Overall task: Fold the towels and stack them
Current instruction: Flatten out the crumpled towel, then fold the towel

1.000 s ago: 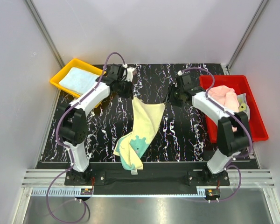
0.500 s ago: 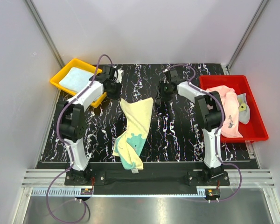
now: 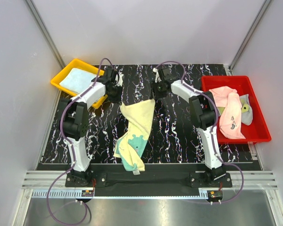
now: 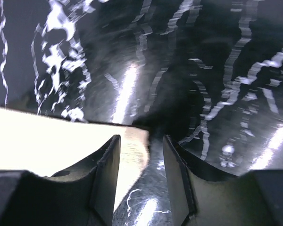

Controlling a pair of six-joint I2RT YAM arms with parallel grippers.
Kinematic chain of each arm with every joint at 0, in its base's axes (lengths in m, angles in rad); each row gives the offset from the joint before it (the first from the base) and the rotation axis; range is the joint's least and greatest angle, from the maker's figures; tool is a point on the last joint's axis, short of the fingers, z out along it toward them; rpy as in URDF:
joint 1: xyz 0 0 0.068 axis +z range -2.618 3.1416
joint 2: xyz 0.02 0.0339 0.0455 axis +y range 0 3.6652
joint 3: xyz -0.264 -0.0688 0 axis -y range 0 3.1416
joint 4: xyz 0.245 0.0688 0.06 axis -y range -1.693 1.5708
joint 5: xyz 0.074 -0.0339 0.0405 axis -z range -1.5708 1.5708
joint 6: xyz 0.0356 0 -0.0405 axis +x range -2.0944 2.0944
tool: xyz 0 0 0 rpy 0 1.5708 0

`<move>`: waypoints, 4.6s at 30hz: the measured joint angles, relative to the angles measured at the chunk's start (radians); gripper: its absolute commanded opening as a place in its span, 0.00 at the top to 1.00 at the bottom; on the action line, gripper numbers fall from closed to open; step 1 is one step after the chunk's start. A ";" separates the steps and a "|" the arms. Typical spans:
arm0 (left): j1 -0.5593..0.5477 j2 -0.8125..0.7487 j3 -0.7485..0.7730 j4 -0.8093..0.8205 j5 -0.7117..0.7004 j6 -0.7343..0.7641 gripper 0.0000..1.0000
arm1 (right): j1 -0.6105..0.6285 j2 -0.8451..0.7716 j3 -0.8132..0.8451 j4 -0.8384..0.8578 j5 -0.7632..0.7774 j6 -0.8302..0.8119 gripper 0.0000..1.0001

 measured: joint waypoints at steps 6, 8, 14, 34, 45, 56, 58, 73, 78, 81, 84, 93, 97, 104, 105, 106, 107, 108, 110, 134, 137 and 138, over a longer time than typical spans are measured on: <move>0.003 0.000 0.000 0.000 0.005 -0.004 1.00 | 0.029 0.012 0.029 -0.048 -0.028 -0.108 0.56; 0.003 0.000 0.000 0.000 0.006 -0.004 1.00 | 0.028 0.015 0.035 -0.059 -0.035 -0.129 0.58; 0.003 0.005 0.000 0.000 0.016 -0.005 1.00 | 0.026 0.016 0.036 -0.080 -0.042 -0.178 0.82; 0.003 -0.188 0.146 -0.032 0.112 -0.007 1.00 | 0.027 -0.325 0.024 -0.220 0.266 -0.152 1.00; -0.099 -0.636 0.163 -0.022 0.203 -0.005 1.00 | 0.082 -1.117 -0.217 -0.147 0.241 -0.139 1.00; -0.306 -0.861 0.103 -0.064 0.203 -0.047 1.00 | 0.148 -1.502 -0.490 -0.166 0.156 -0.138 1.00; -0.323 -0.861 0.112 -0.073 0.203 -0.062 1.00 | 0.148 -1.522 -0.491 -0.171 0.158 -0.136 1.00; -0.135 -0.367 0.300 -0.035 0.163 -0.093 1.00 | 0.071 -1.050 -0.417 0.075 0.382 -0.211 1.00; -0.053 -0.067 0.444 0.040 0.192 -0.076 1.00 | -0.054 -0.735 -0.328 0.150 0.322 -0.219 1.00; -0.034 0.073 0.499 0.072 0.202 -0.058 1.00 | -0.090 -0.585 -0.271 0.195 0.267 -0.222 1.00; -0.023 0.171 0.549 0.110 0.212 -0.054 1.00 | -0.111 -0.468 -0.216 0.225 0.220 -0.222 1.00; -0.013 0.219 0.552 0.255 0.265 -0.028 1.00 | -0.144 -0.377 -0.171 0.320 0.118 -0.242 1.00; -0.013 0.177 0.426 0.317 0.269 -0.003 1.00 | -0.145 -0.384 -0.204 0.357 0.113 -0.254 1.00; -0.013 0.014 0.097 0.315 0.283 0.056 1.00 | -0.145 -0.481 -0.421 0.333 0.146 -0.270 1.00; -0.013 -0.008 0.068 0.313 0.293 0.060 1.00 | -0.145 -0.504 -0.449 0.327 0.150 -0.266 1.00; -0.013 -0.037 0.033 0.314 0.306 0.066 1.00 | -0.145 -0.527 -0.472 0.313 0.151 -0.256 1.00; -0.015 -0.069 0.001 0.315 0.316 0.071 1.00 | -0.143 -0.553 -0.496 0.302 0.151 -0.246 1.00; -0.020 -0.099 -0.027 0.317 0.322 0.074 1.00 | -0.142 -0.581 -0.518 0.294 0.150 -0.236 1.00; -0.029 -0.151 -0.074 0.318 0.333 0.078 1.00 | -0.142 -0.646 -0.567 0.280 0.149 -0.208 1.00; -0.249 -0.333 -0.443 0.269 0.201 0.095 0.92 | -0.142 -0.896 -1.016 0.114 0.125 0.144 0.96; -0.275 -0.333 -0.470 0.266 0.152 0.082 0.84 | -0.142 -0.896 -1.054 0.109 0.106 0.175 0.73; -0.283 -0.334 -0.480 0.264 0.137 0.078 0.78 | -0.143 -0.896 -1.064 0.103 0.102 0.188 0.67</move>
